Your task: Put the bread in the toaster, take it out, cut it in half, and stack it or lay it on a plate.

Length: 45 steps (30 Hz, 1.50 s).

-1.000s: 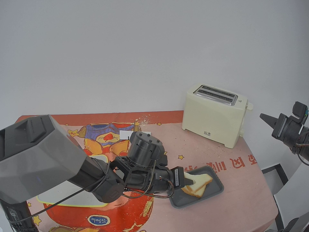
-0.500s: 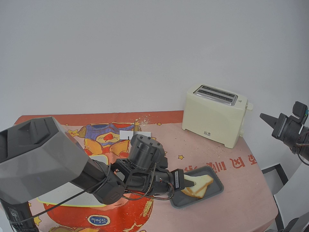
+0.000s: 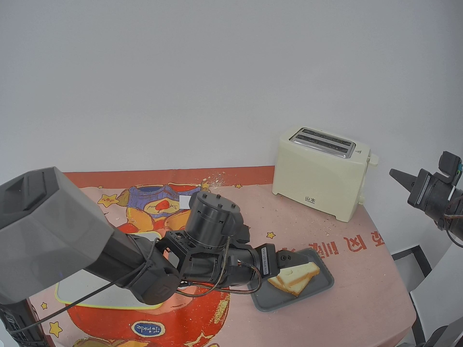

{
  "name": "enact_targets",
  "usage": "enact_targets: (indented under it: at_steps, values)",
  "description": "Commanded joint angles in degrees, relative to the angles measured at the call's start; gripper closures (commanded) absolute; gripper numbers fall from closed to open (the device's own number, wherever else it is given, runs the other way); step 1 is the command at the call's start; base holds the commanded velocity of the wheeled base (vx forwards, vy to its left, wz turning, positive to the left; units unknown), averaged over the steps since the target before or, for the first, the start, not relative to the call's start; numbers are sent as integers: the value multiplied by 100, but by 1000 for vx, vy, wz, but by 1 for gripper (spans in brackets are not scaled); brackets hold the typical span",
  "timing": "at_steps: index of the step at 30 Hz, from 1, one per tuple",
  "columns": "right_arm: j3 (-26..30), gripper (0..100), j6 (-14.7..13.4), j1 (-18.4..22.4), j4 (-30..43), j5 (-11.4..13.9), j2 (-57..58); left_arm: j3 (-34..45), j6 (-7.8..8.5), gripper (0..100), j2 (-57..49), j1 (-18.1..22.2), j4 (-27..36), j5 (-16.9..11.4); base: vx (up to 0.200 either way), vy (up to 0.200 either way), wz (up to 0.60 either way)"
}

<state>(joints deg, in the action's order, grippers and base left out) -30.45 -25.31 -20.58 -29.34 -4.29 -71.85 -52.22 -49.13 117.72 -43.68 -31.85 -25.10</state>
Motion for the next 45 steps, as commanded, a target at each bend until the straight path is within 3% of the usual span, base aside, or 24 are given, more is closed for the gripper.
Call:
enact_targets:
  at_steps: [1,13,20,23,26,31,36,38,45]
  values:
    - [-5,100,0,1,-1,-2,13,98,0,0,-285,0,-40,23,0,0,0]
    - [-5,100,0,36,-1,7,-13,503,0,0,-1419,-18,-40,23,0,0,0]
    - [-5,100,0,45,-1,7,-22,907,0,0,-2649,0,-23,40,0,0,0]
    - [13,100,0,36,-1,7,-48,1162,9,0,-3045,61,-40,242,0,0,0]
    - [39,100,0,36,-1,7,-92,1443,-9,0,-3432,290,-40,603,0,0,0]
    - [57,100,8,36,-1,7,-119,2014,35,0,-4170,1063,-163,647,0,0,0]
    - [57,100,8,27,-1,7,-101,2454,228,0,-4662,1801,-585,620,-80,0,0]
    - [57,100,8,36,-1,7,-92,2577,307,0,-4838,1872,-629,620,-200,0,0]
    - [48,100,17,36,-10,7,-83,2902,861,0,-5286,1881,-629,638,-171,0,0]
